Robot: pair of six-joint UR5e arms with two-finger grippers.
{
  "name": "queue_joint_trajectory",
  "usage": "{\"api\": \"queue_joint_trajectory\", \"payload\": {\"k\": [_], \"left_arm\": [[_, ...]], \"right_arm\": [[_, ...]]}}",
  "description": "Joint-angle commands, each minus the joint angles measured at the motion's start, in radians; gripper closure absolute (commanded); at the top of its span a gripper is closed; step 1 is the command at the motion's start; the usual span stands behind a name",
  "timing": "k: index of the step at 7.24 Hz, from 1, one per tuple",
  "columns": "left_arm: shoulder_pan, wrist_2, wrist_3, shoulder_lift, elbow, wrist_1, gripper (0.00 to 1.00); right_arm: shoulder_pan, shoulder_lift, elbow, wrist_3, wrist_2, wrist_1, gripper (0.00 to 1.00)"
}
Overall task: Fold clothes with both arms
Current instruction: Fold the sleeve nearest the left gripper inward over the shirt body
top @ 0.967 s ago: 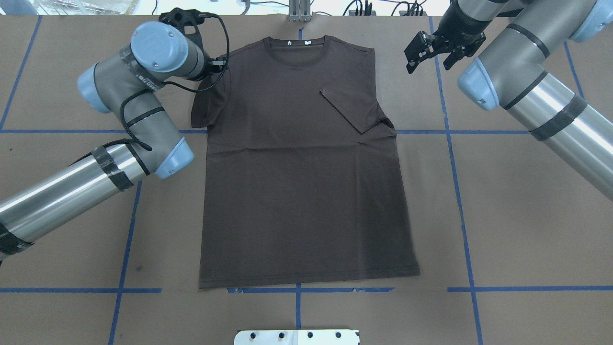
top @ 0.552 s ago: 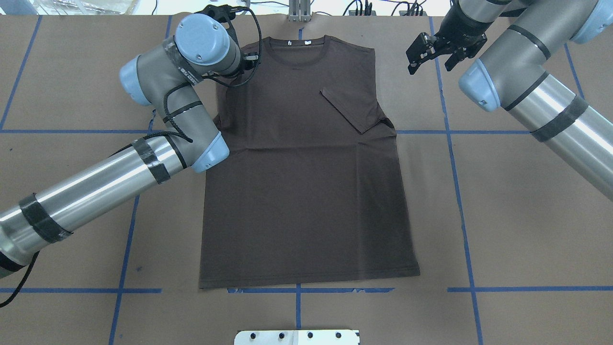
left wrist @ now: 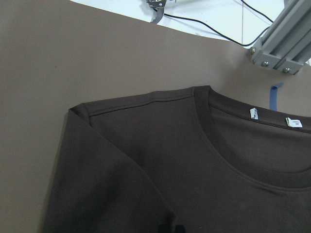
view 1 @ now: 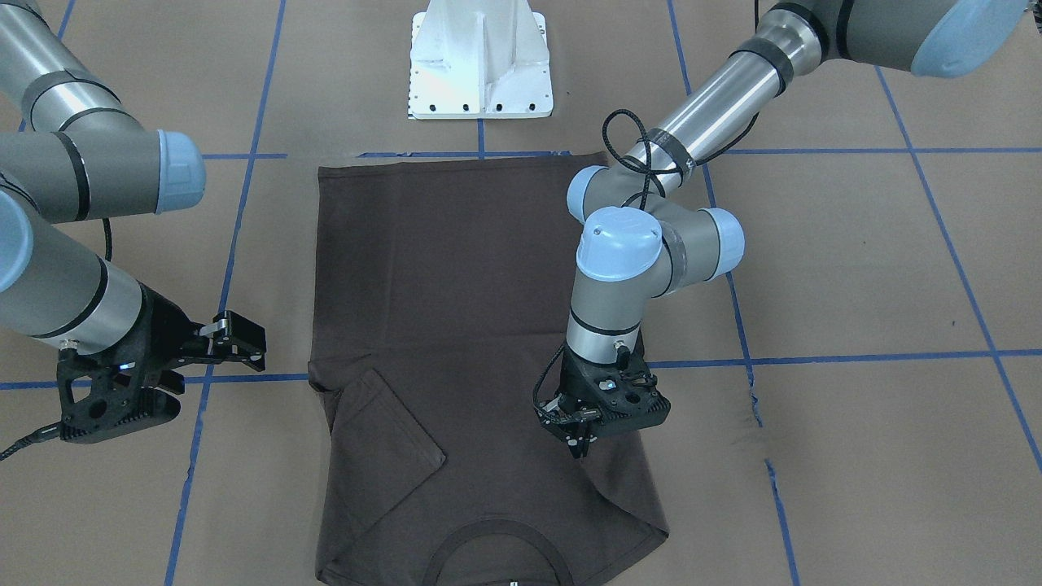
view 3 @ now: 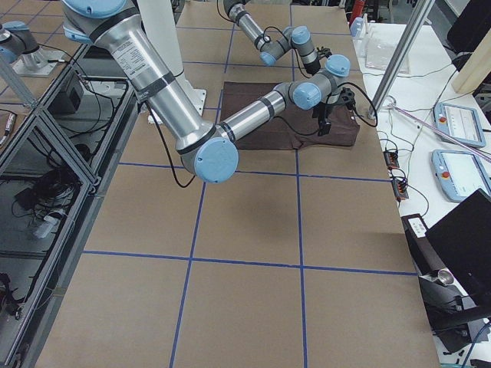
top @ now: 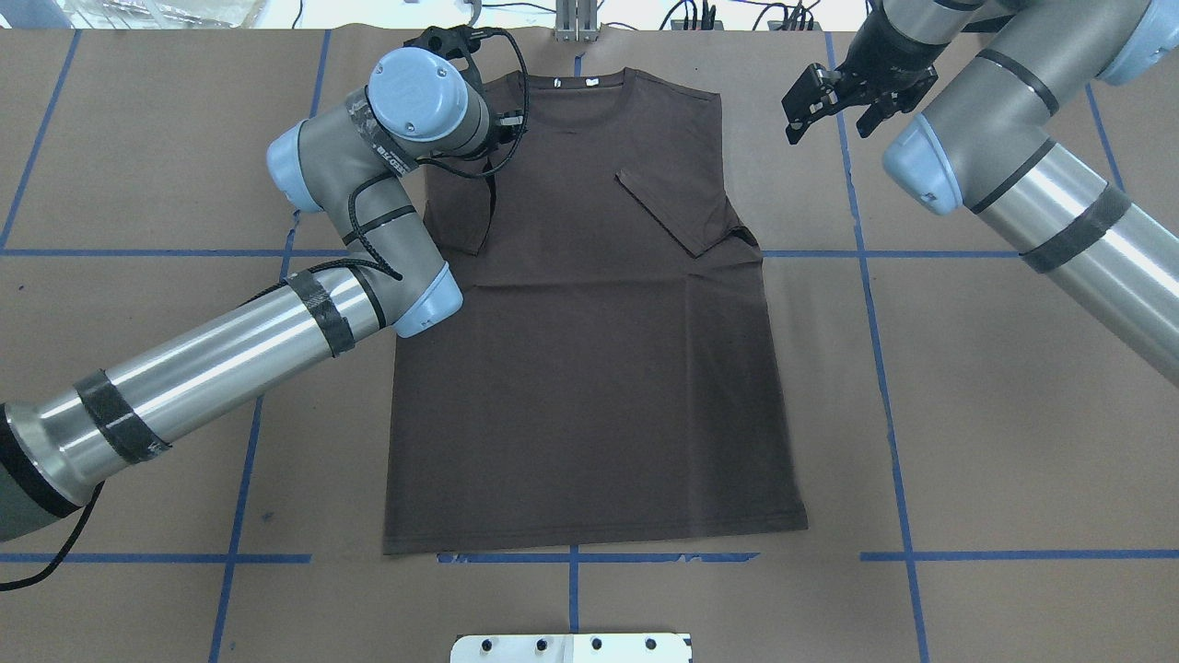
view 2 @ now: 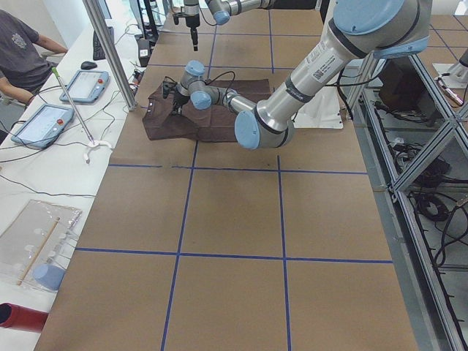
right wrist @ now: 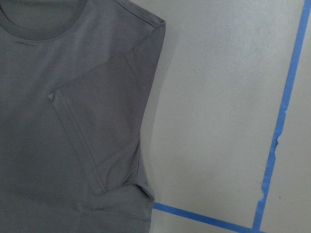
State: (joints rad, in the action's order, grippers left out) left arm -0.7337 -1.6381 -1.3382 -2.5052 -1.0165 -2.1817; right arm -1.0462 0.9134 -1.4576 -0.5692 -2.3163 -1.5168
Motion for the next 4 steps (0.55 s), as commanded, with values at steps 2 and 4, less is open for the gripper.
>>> {"api": "queue_joint_trajectory", "payload": {"k": [2, 4], "left_arm": [[0.000, -0.002, 0.007, -0.003, -0.008, -0.029, 0.00], [-0.001, -0.134, 0.019, 0.067, -0.118, 0.002, 0.00]], "right_arm": [[0.002, 0.005, 0.000, -0.008, 0.000, 0.003, 0.00], [0.029, 0.057, -0.073, -0.149, 0.011, 0.012, 0.00]]}}
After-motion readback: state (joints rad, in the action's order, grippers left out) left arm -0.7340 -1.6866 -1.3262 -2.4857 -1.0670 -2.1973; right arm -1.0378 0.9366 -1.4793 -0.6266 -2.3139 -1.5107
